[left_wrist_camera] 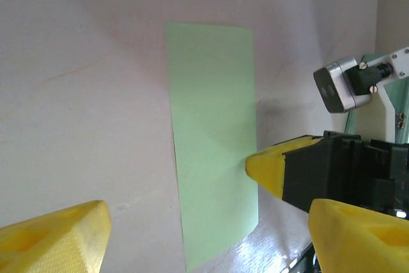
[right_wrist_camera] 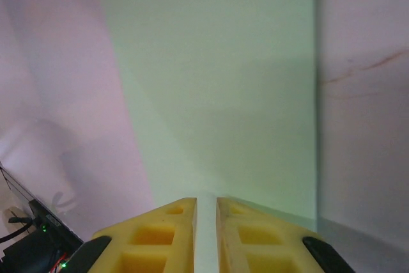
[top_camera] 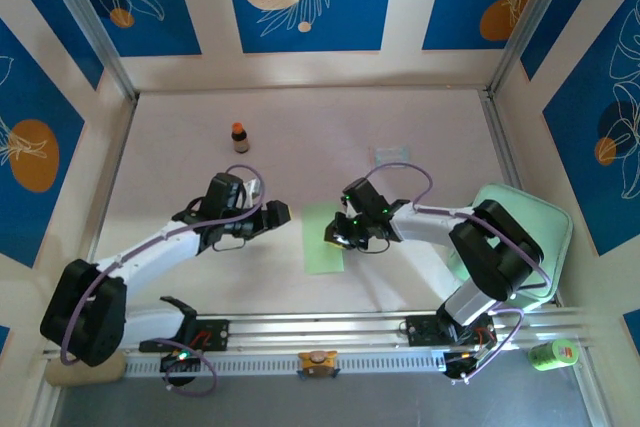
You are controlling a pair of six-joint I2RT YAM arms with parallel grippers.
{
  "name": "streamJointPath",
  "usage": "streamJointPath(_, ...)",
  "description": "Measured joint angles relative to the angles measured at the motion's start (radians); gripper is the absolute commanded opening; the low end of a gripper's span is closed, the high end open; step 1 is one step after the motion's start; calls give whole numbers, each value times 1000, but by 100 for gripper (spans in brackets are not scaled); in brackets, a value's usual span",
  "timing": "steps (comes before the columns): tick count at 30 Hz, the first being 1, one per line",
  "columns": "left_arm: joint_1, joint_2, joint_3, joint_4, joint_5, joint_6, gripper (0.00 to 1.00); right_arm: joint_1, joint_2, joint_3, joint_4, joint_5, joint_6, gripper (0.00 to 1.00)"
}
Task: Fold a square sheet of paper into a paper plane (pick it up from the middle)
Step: Third fold the triangle at the center of the table.
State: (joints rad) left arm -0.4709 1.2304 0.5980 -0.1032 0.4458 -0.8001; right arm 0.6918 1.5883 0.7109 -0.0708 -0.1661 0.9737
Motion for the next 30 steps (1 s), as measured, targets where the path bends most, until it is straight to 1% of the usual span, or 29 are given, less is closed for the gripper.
streamJointPath(11,0,47,-9,60,61,-15,79,13,6,-93,116,-42,30,15)
streamJointPath(16,-2,70,-36,127,97,-53,75,15,6,-104,140,-49,30,14)
streamJointPath(24,-30,152,-37,188,127,-85,65,14,6,-111,154,-53,30,14)
streamJointPath(27,-47,195,-36,195,131,-88,58,13,6,-122,177,-61,31,14)
streamJointPath(30,-65,244,-21,188,130,-85,49,13,6,-131,194,-67,31,14)
